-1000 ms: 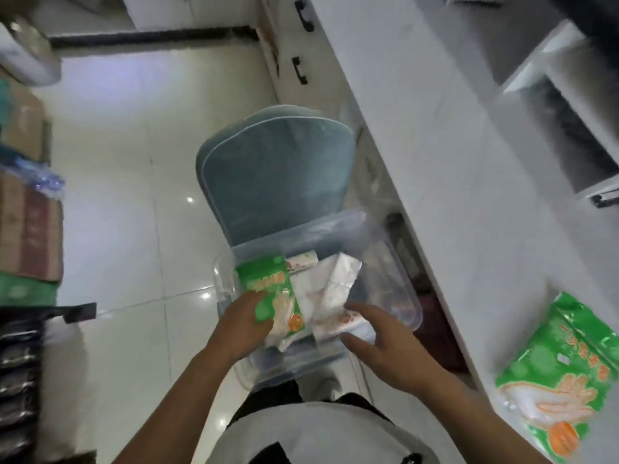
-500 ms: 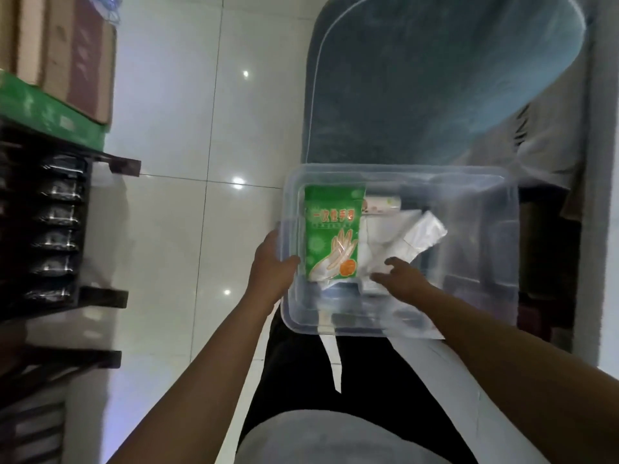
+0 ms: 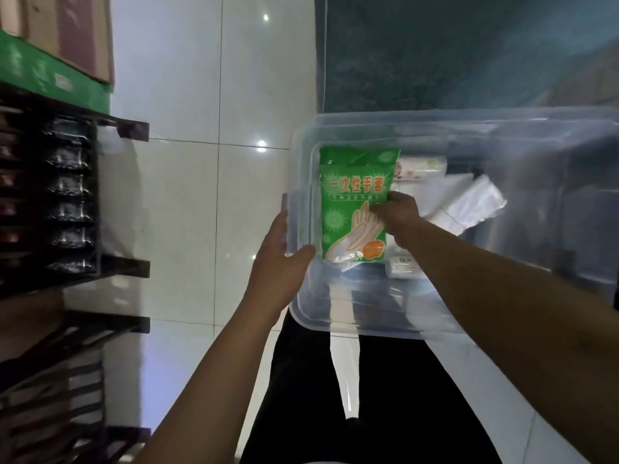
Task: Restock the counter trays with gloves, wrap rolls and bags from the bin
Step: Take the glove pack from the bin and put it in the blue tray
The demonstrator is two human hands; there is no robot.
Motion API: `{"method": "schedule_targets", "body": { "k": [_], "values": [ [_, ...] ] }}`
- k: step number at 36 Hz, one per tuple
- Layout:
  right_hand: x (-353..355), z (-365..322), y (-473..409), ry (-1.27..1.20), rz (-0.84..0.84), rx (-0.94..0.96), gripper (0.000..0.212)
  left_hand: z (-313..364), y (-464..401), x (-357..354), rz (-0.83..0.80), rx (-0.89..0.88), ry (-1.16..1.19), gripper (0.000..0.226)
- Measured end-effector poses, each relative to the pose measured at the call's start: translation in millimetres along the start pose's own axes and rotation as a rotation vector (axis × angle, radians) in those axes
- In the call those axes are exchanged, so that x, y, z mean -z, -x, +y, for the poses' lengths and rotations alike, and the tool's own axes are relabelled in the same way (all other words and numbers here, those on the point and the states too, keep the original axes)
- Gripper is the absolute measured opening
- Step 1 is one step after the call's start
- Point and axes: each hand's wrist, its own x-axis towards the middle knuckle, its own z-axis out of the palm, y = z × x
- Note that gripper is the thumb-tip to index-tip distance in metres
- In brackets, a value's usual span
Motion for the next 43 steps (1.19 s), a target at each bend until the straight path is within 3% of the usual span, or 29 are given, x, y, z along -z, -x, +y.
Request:
{"method": "schedule_targets", "body": {
  "k": [7, 11, 16, 19, 22, 28, 32, 43],
  "values": [
    [11, 11, 46, 0.124, 0.177, 0.196, 0.022, 15, 12, 8, 0.009, -0.017, -0.047, 0.065],
    [39, 16, 85, 0.191, 0.228, 0.293, 0.010, 37, 25, 12, -0.003, -0.104, -0.075, 0.059],
    [79, 16, 143, 0.153, 0.225, 0.318, 0.011, 71, 40, 15, -0.078, -0.235, -0.132, 0.049],
    [101, 4, 187, 0.040, 0.206, 0.360, 0.016, 91, 43, 18, -0.179, -0.267, -0.132, 0.043],
    [122, -9, 235, -0.155, 0.084, 0.374, 0.014, 108, 43, 24, -0.320, -0.301, -0.099, 0.048],
    [160, -16, 321, -0.383, -0.101, 0.378, 0.025, 132, 59, 25, -0.734, -0.324, 0.059, 0.052],
    [172, -6, 346, -0.494, -0.071, 0.348, 0.031, 135, 81, 6, -0.923, -0.293, 0.126, 0.049],
    [195, 48, 379, -0.682, 0.140, 0.339, 0.032, 140, 115, -66, -1.006, -0.236, 0.084, 0.051]
  ]
}}
